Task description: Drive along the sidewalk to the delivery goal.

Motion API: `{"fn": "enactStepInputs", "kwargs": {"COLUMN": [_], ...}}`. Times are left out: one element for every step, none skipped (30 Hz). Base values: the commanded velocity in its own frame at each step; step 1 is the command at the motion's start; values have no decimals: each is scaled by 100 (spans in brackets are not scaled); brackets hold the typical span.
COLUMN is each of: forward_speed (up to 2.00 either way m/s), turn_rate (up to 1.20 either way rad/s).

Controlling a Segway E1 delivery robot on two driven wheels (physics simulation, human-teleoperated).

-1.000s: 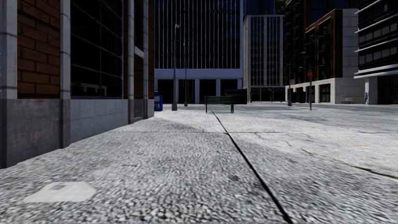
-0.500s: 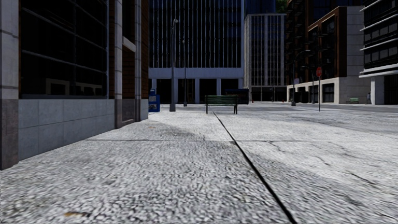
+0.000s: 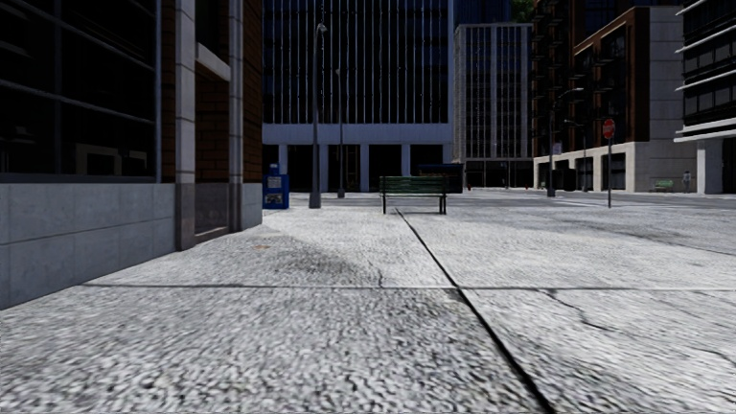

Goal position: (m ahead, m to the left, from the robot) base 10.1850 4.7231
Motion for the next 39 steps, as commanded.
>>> {"fn": "enactStepInputs", "kwargs": {"forward_speed": [200, 200, 200, 200, 200, 200, 200, 200, 200, 200, 200, 200, 200, 200, 200, 200, 200, 200, 200, 200, 200, 200, 200, 200, 200, 200, 200, 200, 200, 200, 200, 200, 200, 200, 200, 200, 200, 200, 200], "turn_rate": [0, 0, 0, 0, 0, 0, 0, 0, 0, 0, 0, 0, 0, 0, 0, 0, 0, 0, 0, 0, 0, 0, 0, 0, 0, 0, 0, 0, 0, 0, 0, 0, 0, 0, 0, 0, 0, 0, 0]}}
